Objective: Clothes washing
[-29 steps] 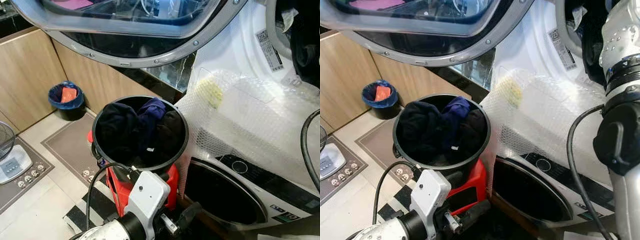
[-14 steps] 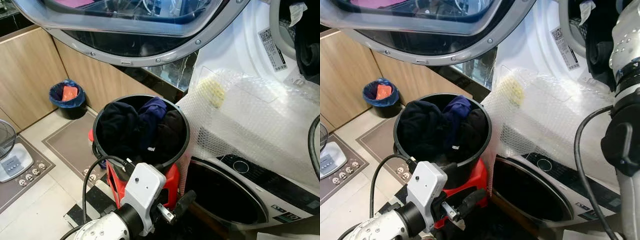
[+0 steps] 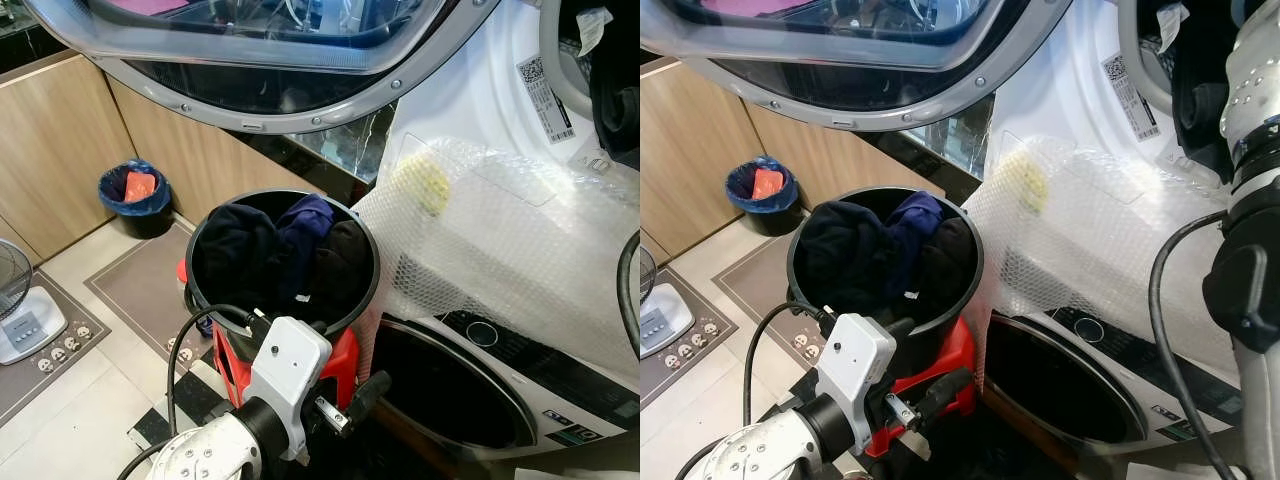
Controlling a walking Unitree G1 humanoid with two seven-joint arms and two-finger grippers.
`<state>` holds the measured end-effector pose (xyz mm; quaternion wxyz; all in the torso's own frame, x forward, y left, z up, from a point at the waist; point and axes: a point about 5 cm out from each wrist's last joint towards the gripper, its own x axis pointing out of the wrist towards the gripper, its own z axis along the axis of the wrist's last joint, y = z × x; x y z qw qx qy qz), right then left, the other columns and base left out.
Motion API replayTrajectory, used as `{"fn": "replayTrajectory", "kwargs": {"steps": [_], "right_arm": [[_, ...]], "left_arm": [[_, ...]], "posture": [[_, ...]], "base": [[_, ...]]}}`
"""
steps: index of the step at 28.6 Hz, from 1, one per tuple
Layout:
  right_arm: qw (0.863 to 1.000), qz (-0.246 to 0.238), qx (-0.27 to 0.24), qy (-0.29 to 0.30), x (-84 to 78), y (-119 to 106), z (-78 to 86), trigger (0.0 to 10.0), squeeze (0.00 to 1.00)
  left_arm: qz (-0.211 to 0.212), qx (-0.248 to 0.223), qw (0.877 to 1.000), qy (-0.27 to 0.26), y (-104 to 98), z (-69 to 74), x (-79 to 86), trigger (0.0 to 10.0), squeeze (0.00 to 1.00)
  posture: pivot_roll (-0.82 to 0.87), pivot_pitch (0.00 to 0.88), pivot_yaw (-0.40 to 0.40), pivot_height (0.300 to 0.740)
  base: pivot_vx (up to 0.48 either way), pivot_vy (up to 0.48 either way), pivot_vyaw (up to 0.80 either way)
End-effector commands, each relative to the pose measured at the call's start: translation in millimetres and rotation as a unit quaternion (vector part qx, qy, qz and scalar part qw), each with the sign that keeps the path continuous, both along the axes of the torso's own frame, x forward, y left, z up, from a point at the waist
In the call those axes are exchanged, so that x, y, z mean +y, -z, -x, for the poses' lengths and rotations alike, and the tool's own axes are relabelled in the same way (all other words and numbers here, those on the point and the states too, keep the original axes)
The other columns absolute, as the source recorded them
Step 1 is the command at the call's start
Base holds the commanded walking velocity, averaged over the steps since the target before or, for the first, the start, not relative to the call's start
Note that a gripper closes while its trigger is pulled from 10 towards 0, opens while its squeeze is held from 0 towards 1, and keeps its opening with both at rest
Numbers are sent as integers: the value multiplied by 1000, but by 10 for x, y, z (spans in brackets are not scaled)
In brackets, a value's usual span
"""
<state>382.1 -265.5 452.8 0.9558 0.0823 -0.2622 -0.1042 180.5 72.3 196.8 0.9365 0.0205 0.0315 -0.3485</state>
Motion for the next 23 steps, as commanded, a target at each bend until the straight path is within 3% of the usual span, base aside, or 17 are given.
{"fn": "replayTrajectory", "kwargs": {"steps": [1, 13, 23], "right_arm": [[1000, 7, 1, 27, -124, -22, 55, 10000, 0], [999, 4, -21, 41, -236, -72, 127, 10000, 0], [999, -3, -20, 26, -238, -18, 106, 10000, 0]], "left_arm": [[3, 2, 1000, 0, 1, 15, -6, 10000, 0], [4, -1, 1000, 2, -6, -15, -6, 10000, 0], [2, -12, 1000, 1, -21, -83, 2, 10000, 0]], "posture": [[83, 223, -108, 740], [83, 211, -106, 740], [93, 170, -100, 740]], "base": [[0, 0, 0], [0, 0, 0], [0, 0, 0]]}}
